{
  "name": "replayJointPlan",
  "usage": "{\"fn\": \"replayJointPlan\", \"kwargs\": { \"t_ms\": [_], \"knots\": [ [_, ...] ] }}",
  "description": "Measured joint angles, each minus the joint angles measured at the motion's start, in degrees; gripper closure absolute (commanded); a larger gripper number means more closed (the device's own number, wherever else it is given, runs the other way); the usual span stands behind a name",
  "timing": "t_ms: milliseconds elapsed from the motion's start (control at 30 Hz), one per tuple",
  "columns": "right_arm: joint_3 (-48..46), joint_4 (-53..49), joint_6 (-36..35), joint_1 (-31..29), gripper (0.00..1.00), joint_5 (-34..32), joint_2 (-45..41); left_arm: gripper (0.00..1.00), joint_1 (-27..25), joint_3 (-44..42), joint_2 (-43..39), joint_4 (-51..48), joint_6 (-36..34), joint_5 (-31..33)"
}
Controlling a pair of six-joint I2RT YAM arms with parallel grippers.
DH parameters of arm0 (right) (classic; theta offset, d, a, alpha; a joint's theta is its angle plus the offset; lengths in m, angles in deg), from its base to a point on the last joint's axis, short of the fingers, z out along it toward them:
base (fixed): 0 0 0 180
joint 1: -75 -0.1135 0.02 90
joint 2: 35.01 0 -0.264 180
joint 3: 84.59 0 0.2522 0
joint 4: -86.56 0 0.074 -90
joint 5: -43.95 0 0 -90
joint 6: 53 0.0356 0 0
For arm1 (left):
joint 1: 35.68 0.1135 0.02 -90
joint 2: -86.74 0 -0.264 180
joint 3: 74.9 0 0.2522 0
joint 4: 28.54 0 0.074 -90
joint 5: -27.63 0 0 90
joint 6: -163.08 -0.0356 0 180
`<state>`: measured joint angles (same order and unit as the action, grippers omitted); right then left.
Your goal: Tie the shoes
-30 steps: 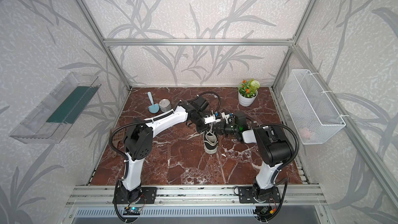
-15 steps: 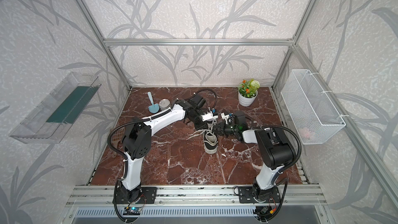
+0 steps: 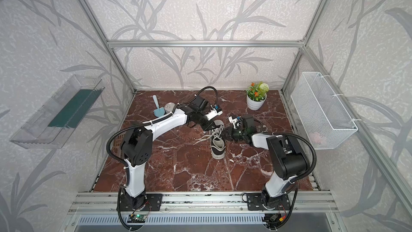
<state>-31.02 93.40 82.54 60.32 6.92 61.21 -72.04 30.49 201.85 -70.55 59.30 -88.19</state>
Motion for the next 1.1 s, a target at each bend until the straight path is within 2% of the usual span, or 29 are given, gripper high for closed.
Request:
{"fn": "replayJointPlan", "kwargs": {
  "t_ms": [167, 300, 600, 1100],
  "knots": [
    [-0.02, -0.15, -0.35, -0.02, 1.0, 0.0, 0.0, 0.62, 0.0, 0.24, 0.48, 3.91, 7.52, 1.57],
    [-0.07, -0.15, -0.48, -0.02, 1.0, -0.02, 0.0, 0.59, -0.07, 0.63, 1.64, 5.03, 10.54, 1.81],
    [-0.2, -0.11, -1.03, -0.02, 1.0, 0.0, 0.07, 0.53, -0.72, 2.08, 4.68, 4.94, 12.41, 0.9],
    [-1.09, 0.11, -1.29, -0.02, 1.0, -0.02, 0.11, 0.52, -0.83, 7.06, 9.75, 3.61, 13.77, -4.52]
  ]
}}
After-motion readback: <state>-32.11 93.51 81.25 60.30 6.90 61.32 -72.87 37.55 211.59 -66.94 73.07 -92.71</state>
